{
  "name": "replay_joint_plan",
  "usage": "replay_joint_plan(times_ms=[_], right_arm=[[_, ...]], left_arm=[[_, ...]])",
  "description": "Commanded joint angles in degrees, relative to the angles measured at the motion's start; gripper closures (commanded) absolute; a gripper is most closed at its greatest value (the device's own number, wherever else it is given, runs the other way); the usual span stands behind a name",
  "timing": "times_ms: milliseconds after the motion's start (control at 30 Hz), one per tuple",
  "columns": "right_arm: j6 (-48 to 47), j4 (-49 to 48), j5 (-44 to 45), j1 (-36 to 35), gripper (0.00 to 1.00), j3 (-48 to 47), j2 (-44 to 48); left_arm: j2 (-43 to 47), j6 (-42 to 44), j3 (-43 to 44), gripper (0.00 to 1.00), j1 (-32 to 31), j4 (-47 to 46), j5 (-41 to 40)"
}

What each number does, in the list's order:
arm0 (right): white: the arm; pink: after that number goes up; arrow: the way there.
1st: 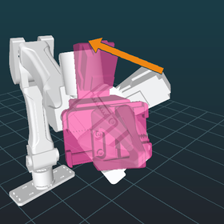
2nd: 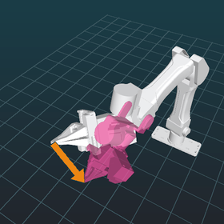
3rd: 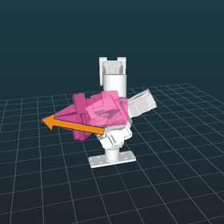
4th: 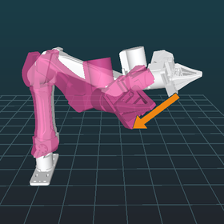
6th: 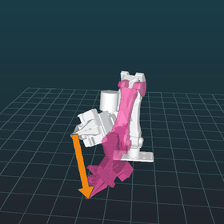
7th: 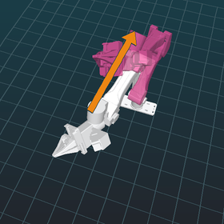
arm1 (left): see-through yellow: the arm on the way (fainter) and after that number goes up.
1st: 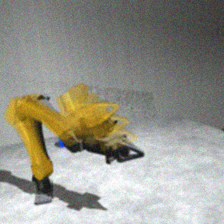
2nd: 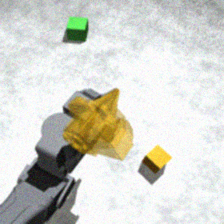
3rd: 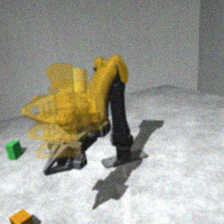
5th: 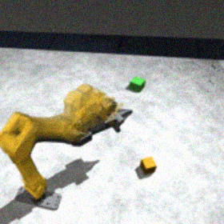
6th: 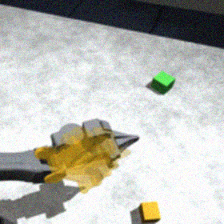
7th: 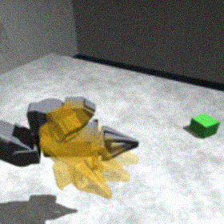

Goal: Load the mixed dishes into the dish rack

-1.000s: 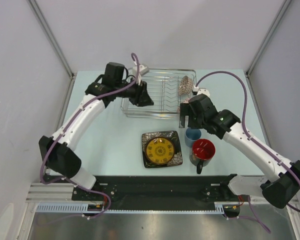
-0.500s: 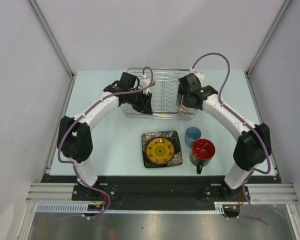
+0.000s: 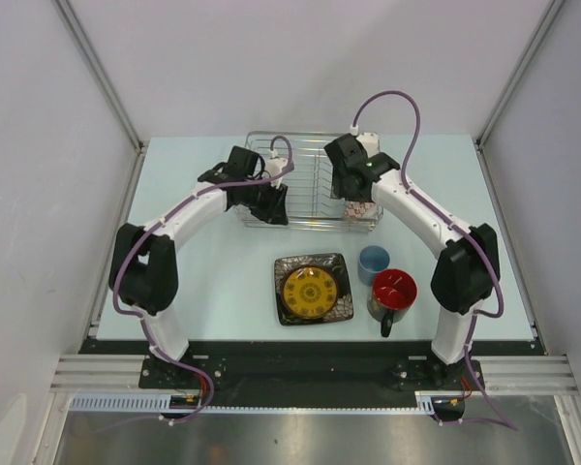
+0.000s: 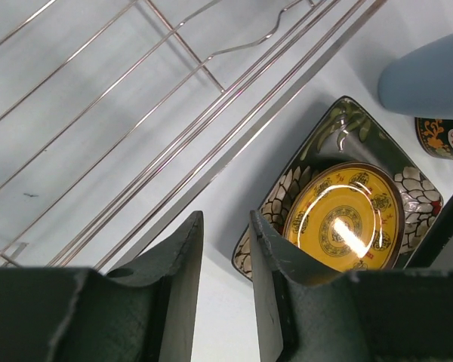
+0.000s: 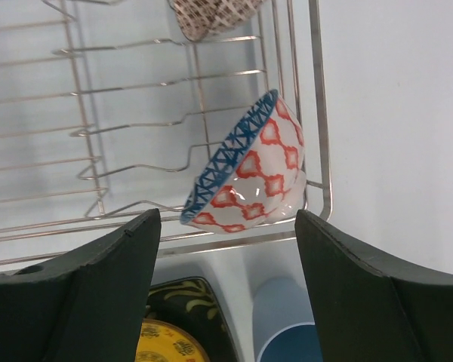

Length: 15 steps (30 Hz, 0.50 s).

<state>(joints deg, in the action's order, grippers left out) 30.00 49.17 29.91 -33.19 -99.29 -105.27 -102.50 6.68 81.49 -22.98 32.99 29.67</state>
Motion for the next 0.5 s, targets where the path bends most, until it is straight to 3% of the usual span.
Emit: replay_joint_plan(times_ms=[0, 467], right_arm=[[1.55, 3.91, 3.66, -0.82, 0.24, -1.53, -1.51], [1.2, 7.61, 11.92, -2.85, 0.33, -2.05, -5.11]], left_arm=[[4.15, 1.41, -0.89, 0.65, 1.45, -3.11, 0.48], [5.47, 0.97, -2.13, 0.66, 3.12, -3.64, 2.32]])
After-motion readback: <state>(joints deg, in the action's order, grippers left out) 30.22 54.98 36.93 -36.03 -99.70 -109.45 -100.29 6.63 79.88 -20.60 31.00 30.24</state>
